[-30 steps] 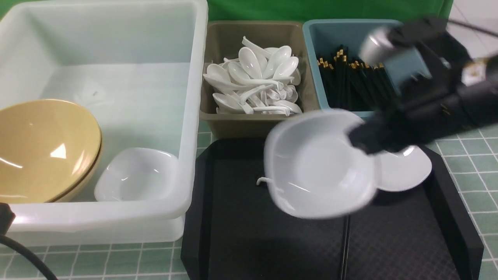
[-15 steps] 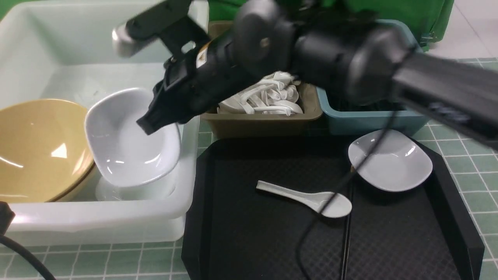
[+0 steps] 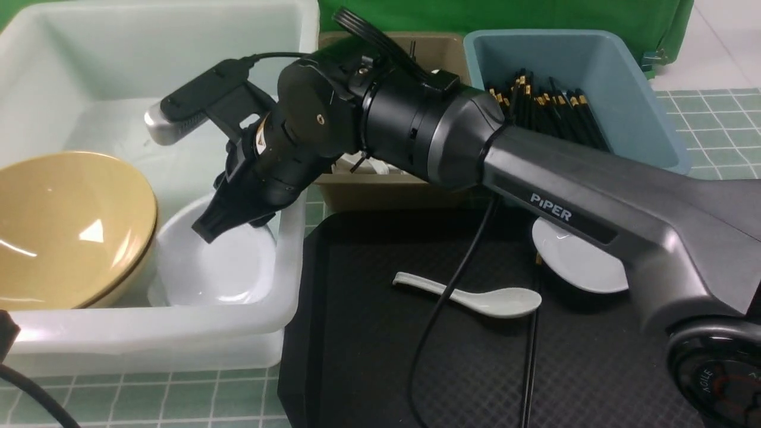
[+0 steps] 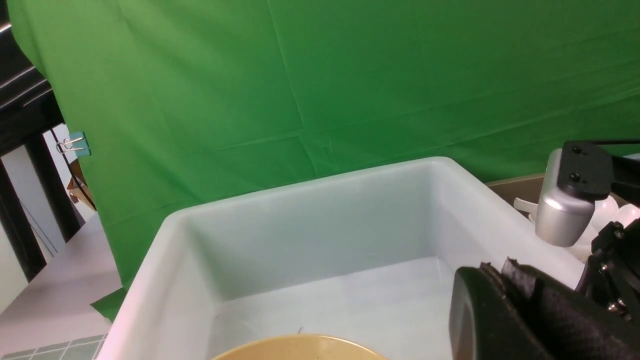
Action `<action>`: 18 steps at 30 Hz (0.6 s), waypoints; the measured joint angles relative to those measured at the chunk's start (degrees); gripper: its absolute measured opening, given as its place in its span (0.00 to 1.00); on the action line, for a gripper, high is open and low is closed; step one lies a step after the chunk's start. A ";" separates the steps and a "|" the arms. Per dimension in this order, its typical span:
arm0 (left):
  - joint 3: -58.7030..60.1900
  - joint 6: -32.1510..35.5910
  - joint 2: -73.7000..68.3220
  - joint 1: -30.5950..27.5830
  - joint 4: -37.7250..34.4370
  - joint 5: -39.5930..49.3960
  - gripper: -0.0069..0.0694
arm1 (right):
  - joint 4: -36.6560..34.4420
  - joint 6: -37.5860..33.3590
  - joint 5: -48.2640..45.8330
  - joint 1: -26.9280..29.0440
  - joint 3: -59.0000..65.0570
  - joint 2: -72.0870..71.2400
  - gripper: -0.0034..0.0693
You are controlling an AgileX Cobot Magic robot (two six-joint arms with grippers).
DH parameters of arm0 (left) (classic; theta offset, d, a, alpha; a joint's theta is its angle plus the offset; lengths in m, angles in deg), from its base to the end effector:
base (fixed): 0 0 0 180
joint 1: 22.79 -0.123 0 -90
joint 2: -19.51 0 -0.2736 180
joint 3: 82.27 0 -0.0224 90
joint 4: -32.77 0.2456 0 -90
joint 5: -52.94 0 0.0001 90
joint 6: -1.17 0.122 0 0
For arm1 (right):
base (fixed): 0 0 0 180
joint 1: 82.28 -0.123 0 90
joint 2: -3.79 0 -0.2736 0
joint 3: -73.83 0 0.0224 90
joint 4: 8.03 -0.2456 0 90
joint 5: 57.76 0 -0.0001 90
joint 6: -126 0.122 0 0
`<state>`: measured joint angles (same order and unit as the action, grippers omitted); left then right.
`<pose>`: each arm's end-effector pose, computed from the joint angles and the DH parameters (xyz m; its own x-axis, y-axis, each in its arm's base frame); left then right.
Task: On blue table put chopsticks spoon bowls plates into blue grey white boxes.
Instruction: 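Place the white bowl into the white bin on top of the stacked bowls with the right gripper, then reach for and grasp the small white dish on the black tray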
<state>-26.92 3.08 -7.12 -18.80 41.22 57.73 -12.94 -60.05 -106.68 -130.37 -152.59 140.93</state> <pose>0.1171 -0.0067 0.3090 0.0665 0.1751 -0.9823 0.0462 0.9829 0.1783 0.3451 0.3962 0.2357 -0.4697 -0.5968 -0.6506 -0.7947 0.6068 0.0171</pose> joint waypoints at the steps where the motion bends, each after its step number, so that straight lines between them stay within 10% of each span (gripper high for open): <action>1: 0.00 0.00 0.00 0.00 0.00 0.00 0.09 | 0.00 0.34 -0.28 0.00 -0.29 0.00 0.45; 11: 0.72 -0.34 0.00 0.00 -0.07 -0.12 0.09 | 5.55 0.96 -13.09 1.28 0.81 -8.62 0.59; 18: 0.72 -3.16 0.00 0.00 -0.36 -0.14 0.09 | 11.95 7.26 -16.15 16.46 23.95 -27.24 0.60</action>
<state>-26.20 -0.08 -7.12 -18.80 40.85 57.59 -0.99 -52.79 -122.83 -113.91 -128.64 113.69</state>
